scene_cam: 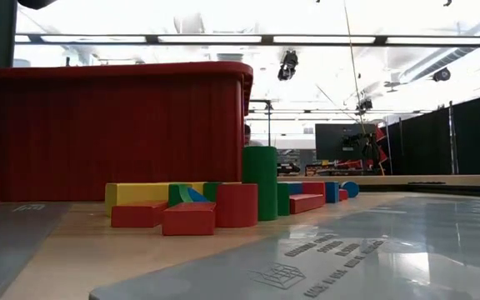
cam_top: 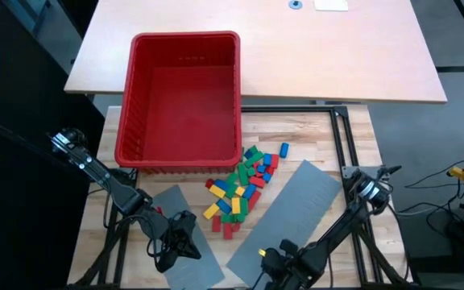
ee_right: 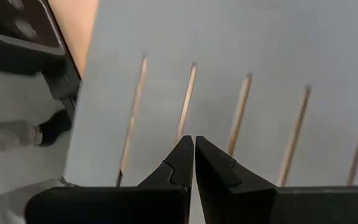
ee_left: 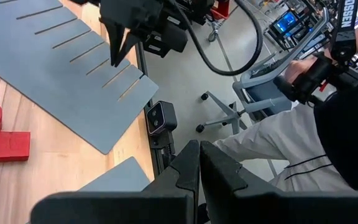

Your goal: Sort blocks

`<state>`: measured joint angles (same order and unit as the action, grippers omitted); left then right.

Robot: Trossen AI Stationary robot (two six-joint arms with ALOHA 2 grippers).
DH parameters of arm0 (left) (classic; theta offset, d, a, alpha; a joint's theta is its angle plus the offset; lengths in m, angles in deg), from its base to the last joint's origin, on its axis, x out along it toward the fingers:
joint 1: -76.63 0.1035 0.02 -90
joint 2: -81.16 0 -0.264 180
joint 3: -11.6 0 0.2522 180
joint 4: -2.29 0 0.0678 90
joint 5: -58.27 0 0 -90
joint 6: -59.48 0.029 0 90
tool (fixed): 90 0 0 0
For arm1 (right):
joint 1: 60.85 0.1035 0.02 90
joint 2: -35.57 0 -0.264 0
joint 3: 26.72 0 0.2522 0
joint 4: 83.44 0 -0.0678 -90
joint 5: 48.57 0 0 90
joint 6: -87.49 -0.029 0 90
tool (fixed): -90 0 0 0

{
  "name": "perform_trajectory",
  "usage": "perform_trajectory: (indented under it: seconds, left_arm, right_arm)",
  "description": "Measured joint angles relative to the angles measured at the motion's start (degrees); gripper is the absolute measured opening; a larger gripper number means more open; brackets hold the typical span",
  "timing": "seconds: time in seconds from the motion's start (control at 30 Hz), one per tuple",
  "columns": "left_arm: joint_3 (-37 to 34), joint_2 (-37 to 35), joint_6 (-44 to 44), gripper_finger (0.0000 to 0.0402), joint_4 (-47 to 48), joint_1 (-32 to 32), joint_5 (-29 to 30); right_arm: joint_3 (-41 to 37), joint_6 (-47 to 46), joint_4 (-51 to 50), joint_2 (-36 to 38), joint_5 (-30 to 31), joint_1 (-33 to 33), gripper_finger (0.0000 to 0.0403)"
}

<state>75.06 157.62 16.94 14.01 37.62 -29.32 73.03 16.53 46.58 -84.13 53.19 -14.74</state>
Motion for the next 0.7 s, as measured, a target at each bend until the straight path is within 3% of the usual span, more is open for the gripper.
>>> perform_trajectory:
  seconds: [0.4, 0.7]
  left_arm:
    - [0.0, 0.0, 0.0, 0.0000, 0.0, -0.1, 0.0]
    - [0.0, 0.0, 0.5, 0.0000, 0.0, -0.1, 0.0]
  right_arm:
    - [0.1, -3.1, 0.9, -1.7, -5.2, 2.5, 0.0000]
    - [0.8, -5.2, 0.2, -1.8, -5.3, 3.8, 0.0000]
